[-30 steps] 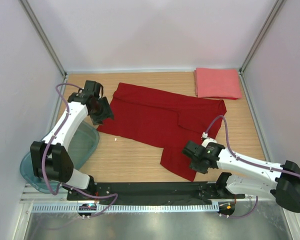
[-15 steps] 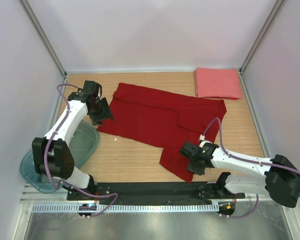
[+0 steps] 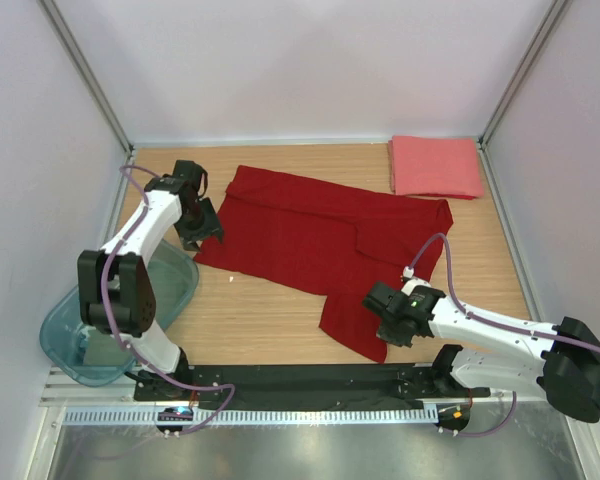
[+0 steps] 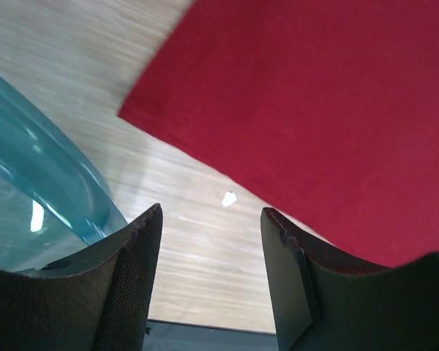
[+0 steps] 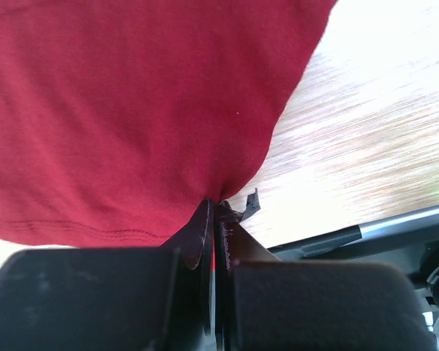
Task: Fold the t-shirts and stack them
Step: Fold the tshirt
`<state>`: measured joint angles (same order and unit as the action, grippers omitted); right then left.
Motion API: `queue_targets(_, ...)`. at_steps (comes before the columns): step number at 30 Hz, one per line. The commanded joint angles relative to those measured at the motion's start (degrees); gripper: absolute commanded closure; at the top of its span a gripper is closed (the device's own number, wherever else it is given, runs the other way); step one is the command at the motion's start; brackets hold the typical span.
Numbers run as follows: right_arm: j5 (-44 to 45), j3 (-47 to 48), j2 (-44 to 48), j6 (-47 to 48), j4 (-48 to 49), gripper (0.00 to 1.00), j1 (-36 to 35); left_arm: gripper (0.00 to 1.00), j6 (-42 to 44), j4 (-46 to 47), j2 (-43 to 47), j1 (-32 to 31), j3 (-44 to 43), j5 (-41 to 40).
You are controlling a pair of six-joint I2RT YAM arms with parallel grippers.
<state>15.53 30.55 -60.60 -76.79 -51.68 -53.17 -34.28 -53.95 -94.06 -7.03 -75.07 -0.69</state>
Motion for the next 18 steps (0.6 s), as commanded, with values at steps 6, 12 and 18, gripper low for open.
queue_targets(6, 4.1, 3.5, 3.0, 1.0, -3.7, 0.99, 0.0, 0.51, -2.6, 0.2, -10.7, 0.4, -7.3, -12.8)
queue_targets(12, 4.5, 2.3, 5.4, 0.9, -4.0, 0.99, 0.1, 0.49, -3.2, -3.8, -15.1, 0.3, -9.8, -19.2)
queue_targets(18, 4.7, 2.1, 5.9, 2.1, -3.5, 0.99, 0.7, 0.5, -4.9, -2.7, -15.6, 0.3, -7.2, -20.3)
